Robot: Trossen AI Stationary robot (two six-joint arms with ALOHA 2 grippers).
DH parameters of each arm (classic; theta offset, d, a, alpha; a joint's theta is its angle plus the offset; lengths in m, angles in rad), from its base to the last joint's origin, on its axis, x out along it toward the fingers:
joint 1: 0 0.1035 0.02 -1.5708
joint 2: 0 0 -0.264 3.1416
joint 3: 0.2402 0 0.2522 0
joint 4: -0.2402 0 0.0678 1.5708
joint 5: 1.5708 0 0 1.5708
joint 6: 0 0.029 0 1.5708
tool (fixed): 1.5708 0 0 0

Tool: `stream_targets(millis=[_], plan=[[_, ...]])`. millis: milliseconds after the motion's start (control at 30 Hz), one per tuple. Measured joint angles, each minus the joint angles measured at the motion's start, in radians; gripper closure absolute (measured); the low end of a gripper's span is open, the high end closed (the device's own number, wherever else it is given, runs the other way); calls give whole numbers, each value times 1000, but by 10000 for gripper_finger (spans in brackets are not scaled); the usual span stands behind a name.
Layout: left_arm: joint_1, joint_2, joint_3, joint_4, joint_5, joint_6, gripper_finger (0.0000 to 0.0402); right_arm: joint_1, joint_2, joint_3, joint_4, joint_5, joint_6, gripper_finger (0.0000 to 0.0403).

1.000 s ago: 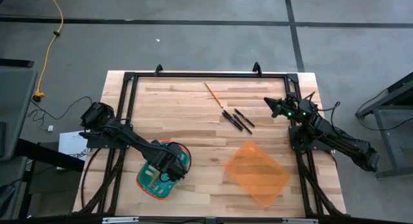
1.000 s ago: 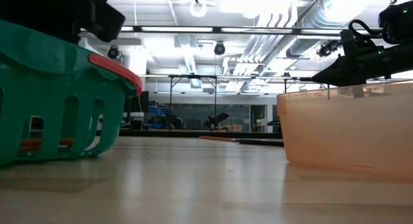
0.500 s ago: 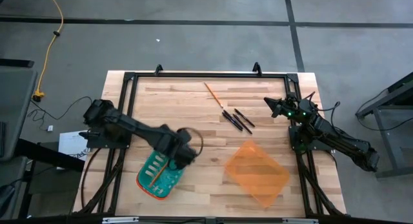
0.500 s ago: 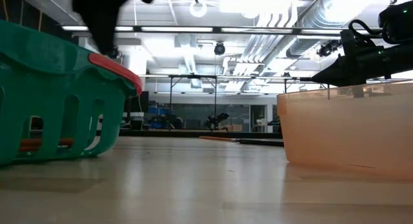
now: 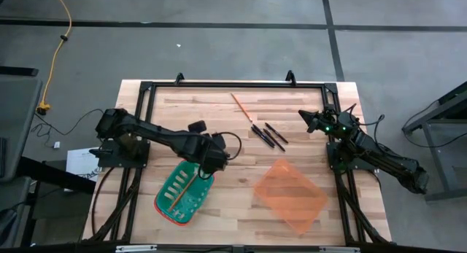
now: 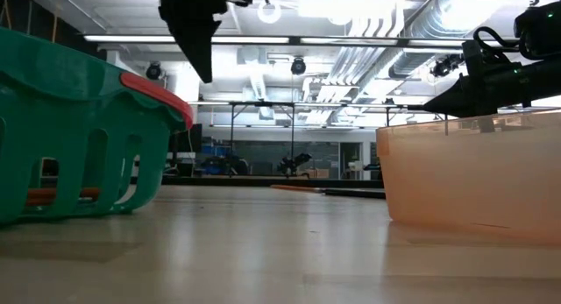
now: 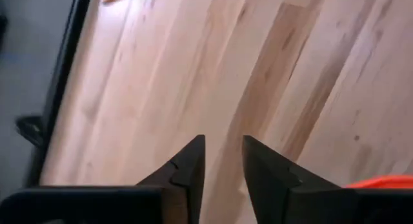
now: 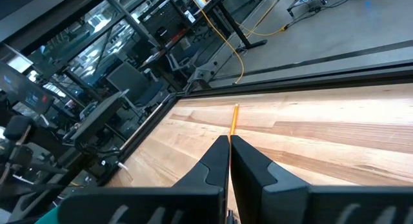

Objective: Sort pens & pencils
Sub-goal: Put the black pen into the orange bin

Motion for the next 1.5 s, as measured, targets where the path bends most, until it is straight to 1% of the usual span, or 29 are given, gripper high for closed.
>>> stream_targets(millis=[100, 200, 333, 433, 500, 567, 633, 700, 767, 867, 900, 1000, 1033, 1100, 1167, 1233, 1267, 1300, 1400, 1433, 1500], plan=[[2, 1, -15, 16, -39, 127, 334, 0, 0, 0, 0, 0, 0, 396], [6, 0, -63, 104, -73, 239, 348, 0, 0, 0, 0, 0, 0, 396], [20, 0, -150, 281, -58, 396, 365, 0, 0, 0, 0, 0, 0, 396], [29, 1, -198, 377, -44, 505, 376, 0, 0, 0, 0, 0, 0, 396], [34, -4, -216, 431, -20, 562, 383, 0, 0, 0, 0, 0, 0, 396], [49, -25, -235, 478, 29, 632, 390, 0, 0, 0, 0, 0, 0, 396], [71, -61, -256, 541, 105, 681, 396, 0, 0, 0, 2, 0, 7, 396], [103, -104, -288, 593, 179, 726, 400, 0, -1, 0, 6, 0, 62, 396], [140, -148, -318, 632, 237, 749, 400, 0, -1, 0, 8, 0, 106, 396], [189, -206, -358, 699, 289, 776, 395, 0, 0, -1, 13, 0, 110, 396], [207, -226, -379, 721, 300, 790, 393, 0, 0, -1, 21, 11, 113, 396], [254, -271, -433, 813, 305, 818, 388, 0, -1, -1, 33, 92, 110, 396], [272, -290, -455, 843, 308, 824, 387, 0, 2, -1, 35, 107, 112, 396], [309, -319, -494, 912, 320, 839, 387, 0, 7, -1, 65, 104, 107, 396], [344, -342, -529, 962, 349, 842, 389, 0, 24, -1, 137, 23, 78, 396], [370, -365, -542, 988, 381, 813, 391, 2, 51, -1, 191, -83, 59, 396], [378, -381, -542, 992, 389, 793, 392, 5, 68, -1, 210, -118, 61, 396], [385, -399, -542, 1007, 388, 769, 393, 9, 86, 0, 218, -135, 62, 396], [392, -443, -541, 1029, 385, 693, 394, 16, 140, 0, 205, -138, 59, 396], [392, -455, -545, 1032, 391, 688, 394, 16, 161, 0, 205, -138, 53, 396], [391, -478, -572, 1095, 403, 697, 394, 16, 202, 0, 212, -164, 52, 396]])
